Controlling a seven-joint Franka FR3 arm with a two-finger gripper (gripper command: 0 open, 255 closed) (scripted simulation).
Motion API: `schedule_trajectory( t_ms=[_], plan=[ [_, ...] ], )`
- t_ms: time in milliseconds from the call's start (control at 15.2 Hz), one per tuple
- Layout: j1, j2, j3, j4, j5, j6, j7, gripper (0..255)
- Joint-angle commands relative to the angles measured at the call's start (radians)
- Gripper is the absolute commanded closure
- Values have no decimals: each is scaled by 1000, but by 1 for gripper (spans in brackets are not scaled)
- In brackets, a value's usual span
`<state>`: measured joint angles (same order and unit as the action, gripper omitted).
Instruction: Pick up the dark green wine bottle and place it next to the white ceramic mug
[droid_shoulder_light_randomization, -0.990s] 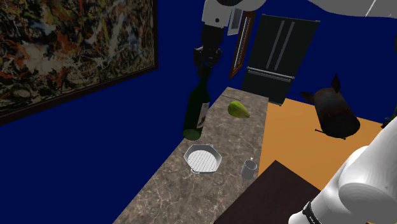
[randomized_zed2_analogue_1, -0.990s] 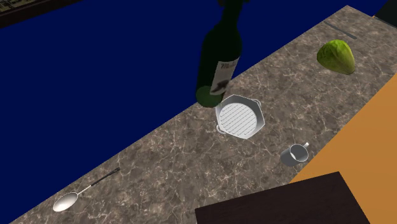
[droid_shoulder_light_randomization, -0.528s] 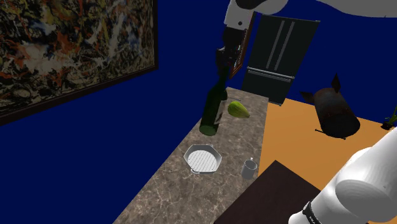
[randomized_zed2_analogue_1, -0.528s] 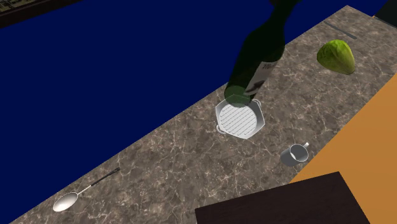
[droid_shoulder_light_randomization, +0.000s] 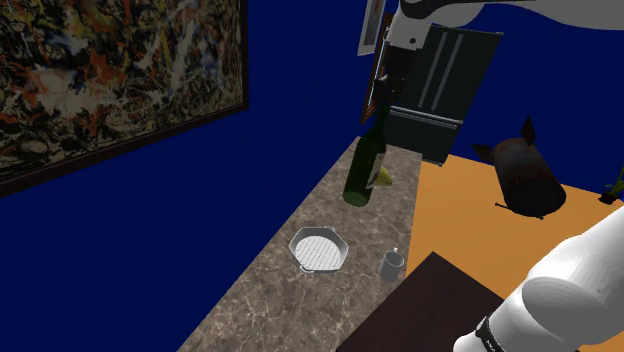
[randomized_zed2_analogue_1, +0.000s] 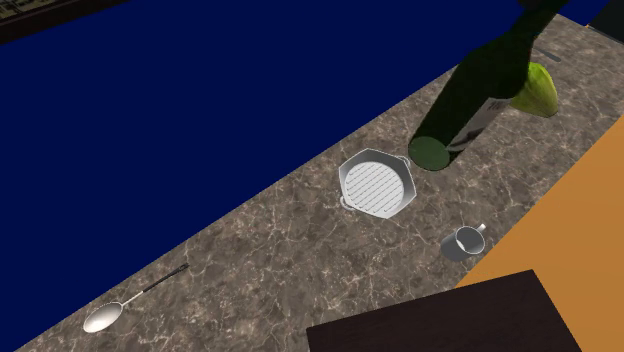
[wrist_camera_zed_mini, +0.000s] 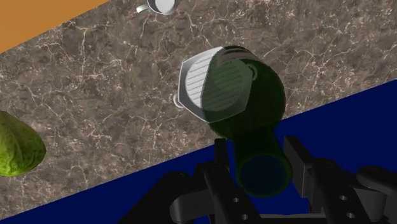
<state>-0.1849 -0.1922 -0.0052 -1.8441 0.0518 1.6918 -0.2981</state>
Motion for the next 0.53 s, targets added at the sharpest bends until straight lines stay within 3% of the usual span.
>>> schedule_trajectory(
  t_ms=[0, 462],
  plan=[
    [-21, -3, -31, -2, -4, -3, -53, 255],
    [-90, 27, -135, 35, -14, -18, -223, 255]
  ],
)
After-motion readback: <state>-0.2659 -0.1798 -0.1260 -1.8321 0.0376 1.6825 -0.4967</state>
